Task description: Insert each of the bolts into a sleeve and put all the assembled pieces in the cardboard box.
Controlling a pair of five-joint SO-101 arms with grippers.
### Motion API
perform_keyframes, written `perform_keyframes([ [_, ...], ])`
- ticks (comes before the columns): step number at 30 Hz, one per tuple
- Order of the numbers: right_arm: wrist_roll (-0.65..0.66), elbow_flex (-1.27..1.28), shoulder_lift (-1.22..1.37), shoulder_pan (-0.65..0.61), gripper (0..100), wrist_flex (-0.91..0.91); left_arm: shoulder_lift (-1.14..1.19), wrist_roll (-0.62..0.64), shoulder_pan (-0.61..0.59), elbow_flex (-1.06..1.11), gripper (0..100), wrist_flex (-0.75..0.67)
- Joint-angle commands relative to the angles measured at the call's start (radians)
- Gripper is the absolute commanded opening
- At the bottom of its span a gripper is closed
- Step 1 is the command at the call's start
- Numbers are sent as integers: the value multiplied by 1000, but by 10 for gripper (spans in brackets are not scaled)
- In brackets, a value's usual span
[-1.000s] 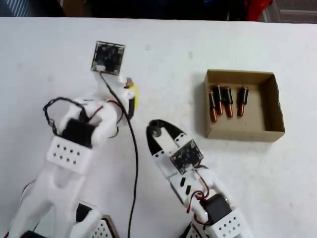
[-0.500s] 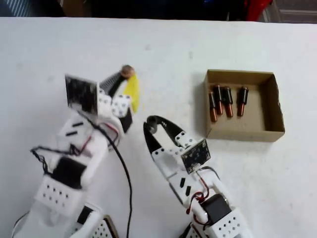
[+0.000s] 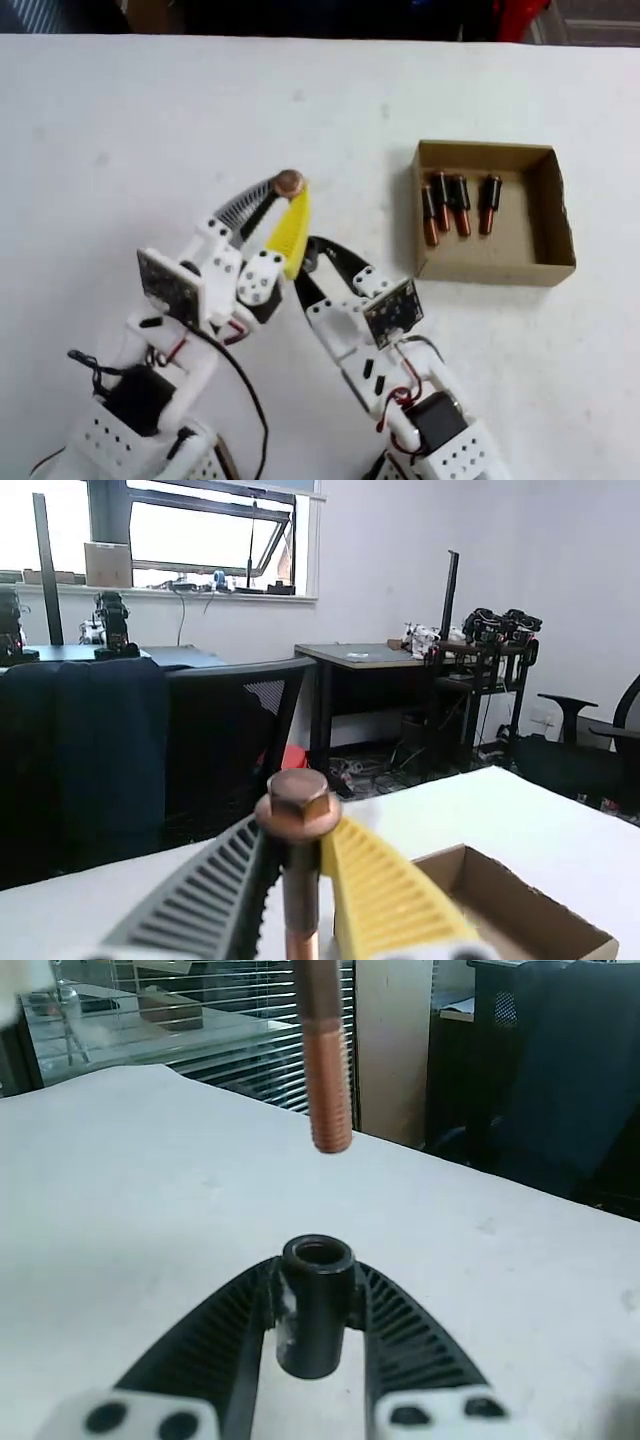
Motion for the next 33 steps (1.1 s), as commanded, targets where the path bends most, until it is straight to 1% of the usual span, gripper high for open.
perform_keyframes([
  [1,-2,9,-10,-5,17,1,-25,34,10,-15,21,37],
  [3,-2,9,-10,-4,17,1,-25,68,15,-15,21,38],
  [6,0,9,-10,-4,17,1,-25,80,13,-11,21,43],
  [8,0,9,-10,-4,17,1,-25,81,18,-14,21,69],
  [12,0,9,-10,-2,17,1,-25,124,36,-15,21,97],
  [18,0,9,-10,-2,17,1,-25,129,39,-48,21,180],
  [26,0,9,-10,-2,17,1,-25,129,33,-37,21,190],
  [33,0,9,-10,-2,17,1,-25,127,41,51,21,189],
])
